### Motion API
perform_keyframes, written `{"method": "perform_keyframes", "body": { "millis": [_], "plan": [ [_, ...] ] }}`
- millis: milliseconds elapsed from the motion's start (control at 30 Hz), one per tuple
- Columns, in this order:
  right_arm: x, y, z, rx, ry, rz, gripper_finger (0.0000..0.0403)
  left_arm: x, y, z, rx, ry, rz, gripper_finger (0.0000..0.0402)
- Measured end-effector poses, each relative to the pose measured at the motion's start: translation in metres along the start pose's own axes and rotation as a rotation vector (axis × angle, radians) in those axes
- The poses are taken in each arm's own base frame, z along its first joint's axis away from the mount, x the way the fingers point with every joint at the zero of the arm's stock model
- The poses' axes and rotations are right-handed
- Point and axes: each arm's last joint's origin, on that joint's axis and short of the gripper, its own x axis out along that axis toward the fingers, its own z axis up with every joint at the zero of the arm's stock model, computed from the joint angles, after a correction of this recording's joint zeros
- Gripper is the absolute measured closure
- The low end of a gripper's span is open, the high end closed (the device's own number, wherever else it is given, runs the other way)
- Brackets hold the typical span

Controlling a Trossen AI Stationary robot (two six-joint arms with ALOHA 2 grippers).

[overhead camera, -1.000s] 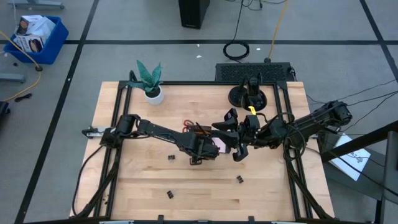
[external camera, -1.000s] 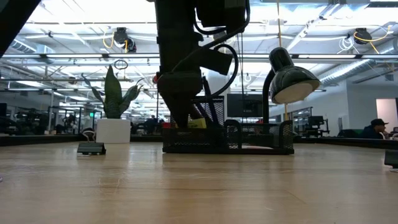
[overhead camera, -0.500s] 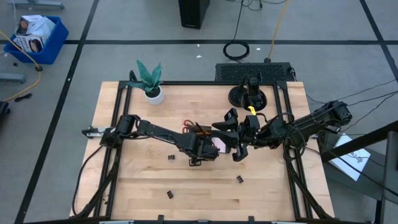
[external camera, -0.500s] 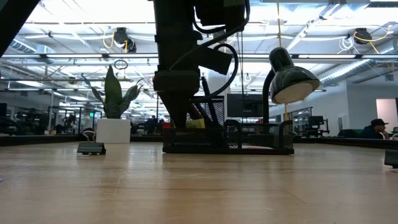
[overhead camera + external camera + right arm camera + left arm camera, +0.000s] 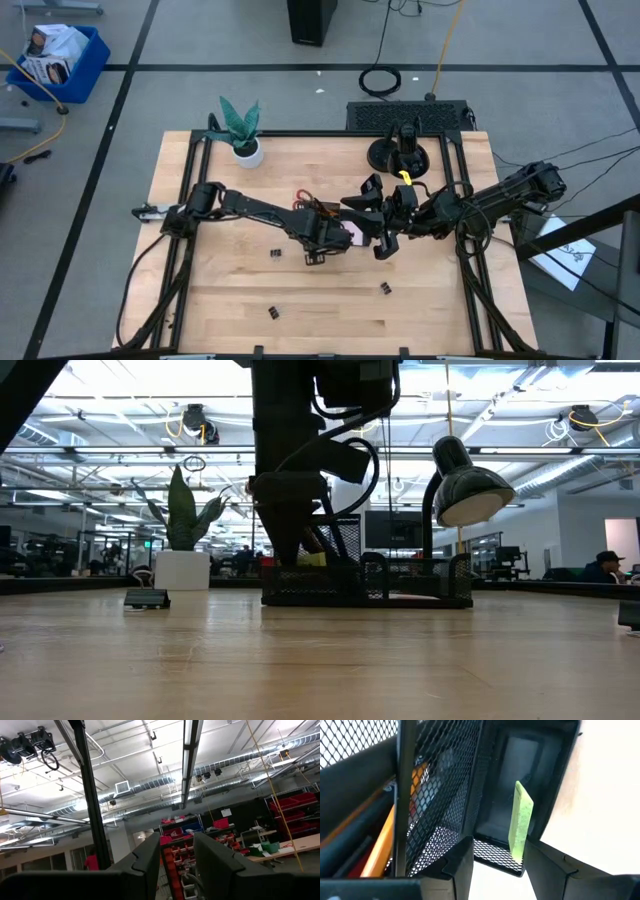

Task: Pick and place office supplies into organizer
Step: Put the green eraser into the desk organizer

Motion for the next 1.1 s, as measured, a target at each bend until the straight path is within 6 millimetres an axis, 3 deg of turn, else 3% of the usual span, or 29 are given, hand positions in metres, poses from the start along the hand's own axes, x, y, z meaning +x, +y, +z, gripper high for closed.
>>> {"method": "perform_keyframes", "body": {
  "millis": [1100],
  "plan": [
    [0.0, 0.0, 0.0, 0.0, 0.0, 0.0, 0.0293, 0.0001, -0.0011, -0.0003, -0.03, -0.007, 0.026, 0.0231]
  ]
}}
